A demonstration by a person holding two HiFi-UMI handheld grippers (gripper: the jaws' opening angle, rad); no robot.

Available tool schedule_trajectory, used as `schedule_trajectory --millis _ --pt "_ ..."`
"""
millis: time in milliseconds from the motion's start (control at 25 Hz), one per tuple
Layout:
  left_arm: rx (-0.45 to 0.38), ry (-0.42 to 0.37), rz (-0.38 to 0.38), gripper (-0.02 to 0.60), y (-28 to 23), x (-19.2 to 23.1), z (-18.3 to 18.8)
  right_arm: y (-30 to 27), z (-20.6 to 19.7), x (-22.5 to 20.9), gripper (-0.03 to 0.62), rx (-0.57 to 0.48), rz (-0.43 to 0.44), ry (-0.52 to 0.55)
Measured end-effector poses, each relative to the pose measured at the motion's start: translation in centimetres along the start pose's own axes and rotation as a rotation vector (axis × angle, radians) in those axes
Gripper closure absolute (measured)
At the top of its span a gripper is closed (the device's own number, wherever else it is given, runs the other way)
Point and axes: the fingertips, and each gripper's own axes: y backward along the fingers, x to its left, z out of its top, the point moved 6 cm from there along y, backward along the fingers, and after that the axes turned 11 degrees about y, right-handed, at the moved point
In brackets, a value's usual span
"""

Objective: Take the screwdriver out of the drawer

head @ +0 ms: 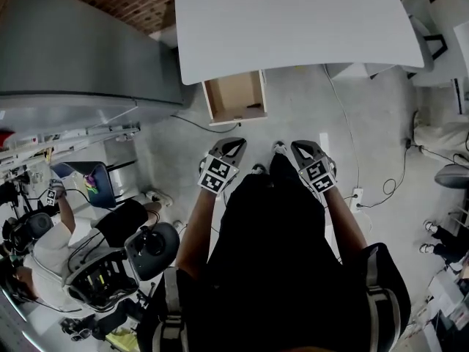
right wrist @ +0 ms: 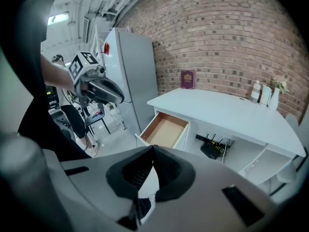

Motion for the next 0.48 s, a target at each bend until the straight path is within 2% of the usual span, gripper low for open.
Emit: schedule_trajectory --millis 320,480 --pt "0.037 -0.024 -0.001 0.561 -2.7 0.4 0.7 -0.6 -1.9 -1.3 0.537 0.029 0.041 -0.008" --pt "0.068 -0.062 -0.052 0.560 -4.0 1.6 -0.2 -1.3 -2.1 -0.6 0.537 0.054 0.048 -0.009"
